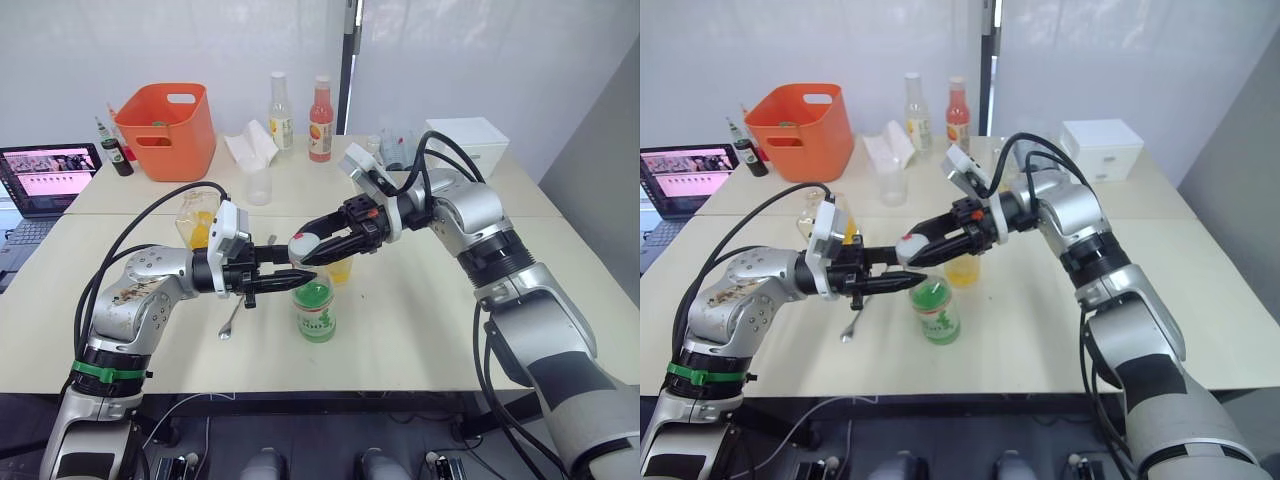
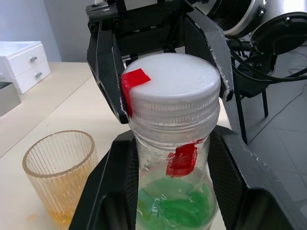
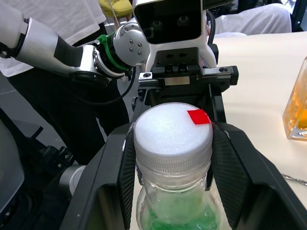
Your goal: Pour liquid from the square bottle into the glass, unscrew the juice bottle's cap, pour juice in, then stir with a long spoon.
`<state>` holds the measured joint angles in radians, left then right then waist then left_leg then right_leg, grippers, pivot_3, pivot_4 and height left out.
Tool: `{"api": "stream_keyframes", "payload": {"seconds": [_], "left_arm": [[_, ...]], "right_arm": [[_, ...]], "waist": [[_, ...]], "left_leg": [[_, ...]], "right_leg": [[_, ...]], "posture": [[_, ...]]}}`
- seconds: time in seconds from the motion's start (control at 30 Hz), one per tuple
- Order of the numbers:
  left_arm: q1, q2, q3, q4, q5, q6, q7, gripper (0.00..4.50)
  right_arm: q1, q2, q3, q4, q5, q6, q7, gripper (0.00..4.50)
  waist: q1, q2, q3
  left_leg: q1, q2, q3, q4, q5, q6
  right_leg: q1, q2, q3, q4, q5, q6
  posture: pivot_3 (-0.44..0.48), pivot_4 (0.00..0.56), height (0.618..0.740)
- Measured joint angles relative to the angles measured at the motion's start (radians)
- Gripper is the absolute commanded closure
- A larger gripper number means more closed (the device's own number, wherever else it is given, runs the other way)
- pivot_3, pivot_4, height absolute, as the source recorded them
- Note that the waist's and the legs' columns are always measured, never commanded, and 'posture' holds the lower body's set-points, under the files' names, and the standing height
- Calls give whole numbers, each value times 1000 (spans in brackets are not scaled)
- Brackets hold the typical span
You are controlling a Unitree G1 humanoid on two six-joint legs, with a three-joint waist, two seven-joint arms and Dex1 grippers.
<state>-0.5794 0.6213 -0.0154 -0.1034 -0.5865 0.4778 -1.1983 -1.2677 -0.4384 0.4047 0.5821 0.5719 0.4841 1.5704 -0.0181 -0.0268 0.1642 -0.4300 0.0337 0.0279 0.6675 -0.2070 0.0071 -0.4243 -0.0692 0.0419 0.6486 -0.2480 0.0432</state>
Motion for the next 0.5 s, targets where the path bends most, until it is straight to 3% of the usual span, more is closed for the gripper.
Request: {"api": "stream_keyframes", "payload": {"seconds": [0.13, 0.33, 0.43, 0.5], "left_arm": [[-3, -2, -12, -7, 1, -15, -4, 2902], [-7, -8, -19, -5, 1, -18, -5, 2902], [-8, -10, -20, -1, 2, -19, -6, 2902], [-8, -11, -20, 1, 5, -19, -5, 2902]], "right_arm": [[-2, 3, -38, -5, 22, 1, 0, 31], [112, -32, -202, -250, 88, 93, -38, 11], [213, -62, -271, -454, 137, 176, -146, 11], [282, -59, -305, -637, 136, 233, -311, 11]], "waist": [[3, 0, 0], [8, 0, 0], [7, 0, 0], [6, 0, 0]], "left_leg": [[0, 0, 0, 0, 0, 0], [0, 0, -1, 0, 0, 0], [0, -1, -1, 0, 0, 0], [1, 0, -1, 0, 0, 0]], "right_leg": [[0, 0, 0, 0, 0, 0], [1, 0, 0, 0, 0, 0], [0, -1, 0, 1, 0, 0], [0, -1, 0, 1, 0, 0]], "posture": [[0, 150, 715], [0, 150, 715], [0, 150, 715], [0, 150, 715]]}}
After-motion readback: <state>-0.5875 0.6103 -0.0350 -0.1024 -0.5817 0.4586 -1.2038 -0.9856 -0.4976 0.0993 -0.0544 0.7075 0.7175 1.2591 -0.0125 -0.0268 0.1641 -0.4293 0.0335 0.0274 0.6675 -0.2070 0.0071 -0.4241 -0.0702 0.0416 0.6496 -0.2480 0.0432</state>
